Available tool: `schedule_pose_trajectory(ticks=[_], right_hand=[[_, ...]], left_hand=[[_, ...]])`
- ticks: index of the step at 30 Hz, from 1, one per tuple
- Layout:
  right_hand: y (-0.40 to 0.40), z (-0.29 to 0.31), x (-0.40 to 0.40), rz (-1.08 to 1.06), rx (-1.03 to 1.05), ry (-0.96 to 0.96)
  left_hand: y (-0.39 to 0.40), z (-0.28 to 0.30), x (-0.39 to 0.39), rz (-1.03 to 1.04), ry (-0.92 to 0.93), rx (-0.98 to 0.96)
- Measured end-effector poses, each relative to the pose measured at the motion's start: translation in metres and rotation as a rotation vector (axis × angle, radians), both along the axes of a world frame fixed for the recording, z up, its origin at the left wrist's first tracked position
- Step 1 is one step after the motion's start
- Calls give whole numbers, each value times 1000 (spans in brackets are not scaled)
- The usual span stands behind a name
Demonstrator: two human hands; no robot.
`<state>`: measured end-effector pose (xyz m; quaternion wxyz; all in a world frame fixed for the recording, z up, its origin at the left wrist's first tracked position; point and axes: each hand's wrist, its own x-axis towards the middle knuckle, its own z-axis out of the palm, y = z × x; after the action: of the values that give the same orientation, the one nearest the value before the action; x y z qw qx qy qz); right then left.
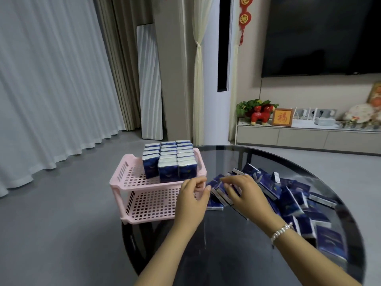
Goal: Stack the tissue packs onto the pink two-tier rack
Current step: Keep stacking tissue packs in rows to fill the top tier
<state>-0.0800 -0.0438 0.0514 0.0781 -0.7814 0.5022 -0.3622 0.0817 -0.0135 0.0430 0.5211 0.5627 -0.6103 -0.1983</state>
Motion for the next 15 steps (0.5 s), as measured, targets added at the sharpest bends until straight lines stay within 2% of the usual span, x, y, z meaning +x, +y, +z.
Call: schedule_pose_trajectory(ticks=[9,15], right_hand=[[22,-54,-86,-179,90,-46],[39,-84,-128,-333,46,-100]], left_hand=[[-7,-50,-97,-139,90,201],[-7,-76,-144,-206,85,322]])
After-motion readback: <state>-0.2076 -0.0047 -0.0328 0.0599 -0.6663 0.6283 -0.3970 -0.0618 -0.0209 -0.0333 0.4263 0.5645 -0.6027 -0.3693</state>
